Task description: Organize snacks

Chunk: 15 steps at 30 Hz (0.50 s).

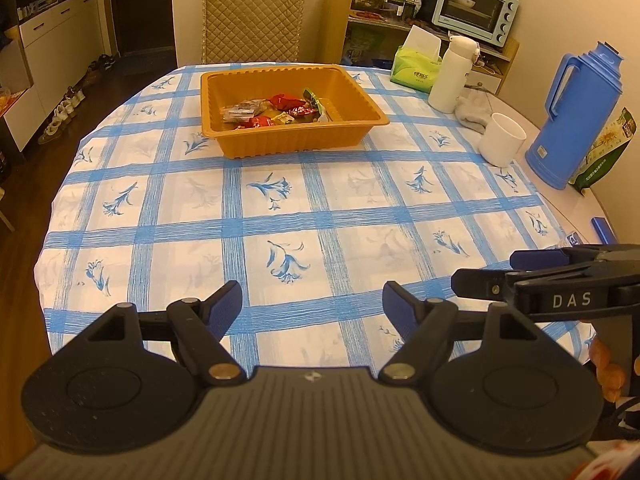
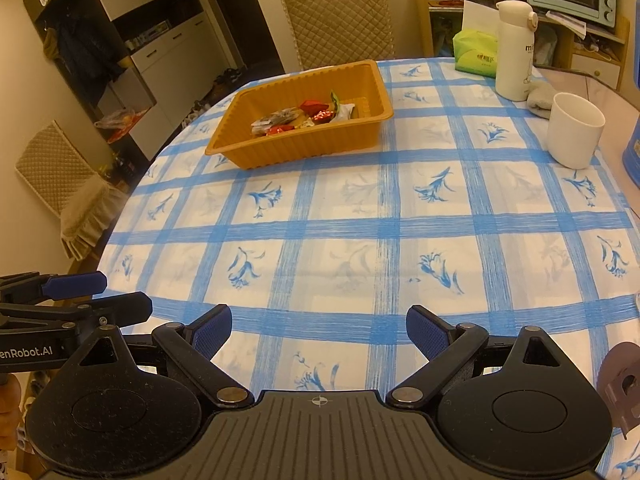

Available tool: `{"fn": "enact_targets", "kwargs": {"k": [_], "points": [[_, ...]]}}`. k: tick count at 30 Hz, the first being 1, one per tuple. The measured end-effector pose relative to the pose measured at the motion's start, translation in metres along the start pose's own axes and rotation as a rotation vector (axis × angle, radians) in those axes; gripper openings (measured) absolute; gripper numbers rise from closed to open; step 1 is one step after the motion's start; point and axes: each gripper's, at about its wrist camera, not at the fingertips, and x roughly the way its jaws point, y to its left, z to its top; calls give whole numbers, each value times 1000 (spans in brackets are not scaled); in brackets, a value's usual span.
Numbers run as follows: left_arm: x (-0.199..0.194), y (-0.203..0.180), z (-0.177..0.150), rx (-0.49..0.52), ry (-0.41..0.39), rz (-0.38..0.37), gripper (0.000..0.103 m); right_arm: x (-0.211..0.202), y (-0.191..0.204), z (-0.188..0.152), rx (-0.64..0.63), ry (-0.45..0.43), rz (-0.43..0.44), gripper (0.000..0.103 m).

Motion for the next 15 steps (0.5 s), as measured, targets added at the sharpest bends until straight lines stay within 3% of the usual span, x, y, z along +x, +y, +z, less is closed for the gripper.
{"fn": "enact_targets", "kwargs": {"k": [15], "points": [[-2, -2, -1, -3, -2, 0, 76, -1, 2, 0, -2, 1, 5, 94]]}}
